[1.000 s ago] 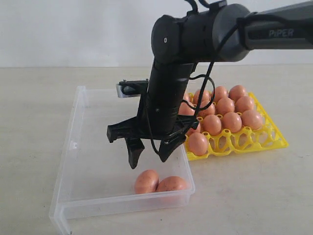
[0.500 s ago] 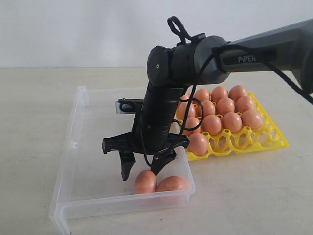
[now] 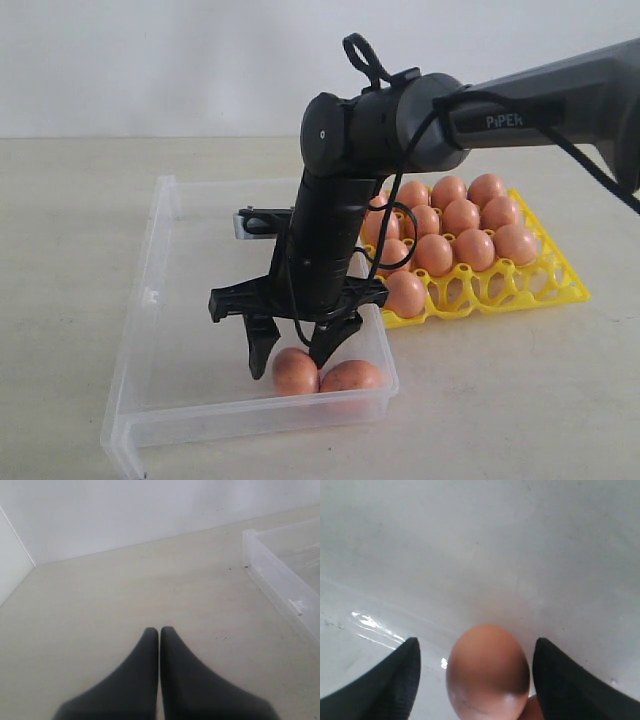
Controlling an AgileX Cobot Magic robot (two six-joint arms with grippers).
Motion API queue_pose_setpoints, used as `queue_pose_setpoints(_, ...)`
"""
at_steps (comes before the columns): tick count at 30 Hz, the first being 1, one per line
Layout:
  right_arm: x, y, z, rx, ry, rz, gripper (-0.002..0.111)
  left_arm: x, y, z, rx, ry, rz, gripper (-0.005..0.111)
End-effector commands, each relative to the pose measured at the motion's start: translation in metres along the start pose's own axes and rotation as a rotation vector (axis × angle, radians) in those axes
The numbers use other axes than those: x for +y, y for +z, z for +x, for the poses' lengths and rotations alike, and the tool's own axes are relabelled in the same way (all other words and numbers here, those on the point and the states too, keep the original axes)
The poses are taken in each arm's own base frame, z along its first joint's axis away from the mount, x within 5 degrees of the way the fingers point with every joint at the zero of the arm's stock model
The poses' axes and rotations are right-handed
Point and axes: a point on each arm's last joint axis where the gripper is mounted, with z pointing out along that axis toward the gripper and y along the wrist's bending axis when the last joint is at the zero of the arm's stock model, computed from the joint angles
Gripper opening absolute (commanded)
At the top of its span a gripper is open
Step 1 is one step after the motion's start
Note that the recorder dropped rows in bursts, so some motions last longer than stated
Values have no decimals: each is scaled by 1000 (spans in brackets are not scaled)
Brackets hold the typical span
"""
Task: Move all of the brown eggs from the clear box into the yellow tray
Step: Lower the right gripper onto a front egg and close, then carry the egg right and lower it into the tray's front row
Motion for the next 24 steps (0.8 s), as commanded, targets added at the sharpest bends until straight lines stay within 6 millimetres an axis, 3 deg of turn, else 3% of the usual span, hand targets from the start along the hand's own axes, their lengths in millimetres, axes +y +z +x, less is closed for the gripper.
queue_pose_setpoints(1,-1,-2,0,5,-18,9,62,0,0,1,0,-3,4,1)
queue_pose_setpoints(8,-9,17,4,126,-40,20,57,0,0,1,0,-3,4,1)
queue_pose_setpoints(10,-10,20,4,134,-41,27,41,0,0,1,0,-3,4,1)
queue_pose_setpoints(13,-10,20,1,94,-41,27,4,0,0,1,0,-3,4,1)
queue_pose_setpoints(14,-10,20,-1,78,-42,26,0,0,0,1,0,-3,4,1)
queue_pose_setpoints(20,-8,13,-16,-104,-176,27,0,0,0,1,0,-3,4,1)
queue_pose_setpoints(24,3,-20,-29,-364,-238,27,0,0,0,1,0,-3,4,1)
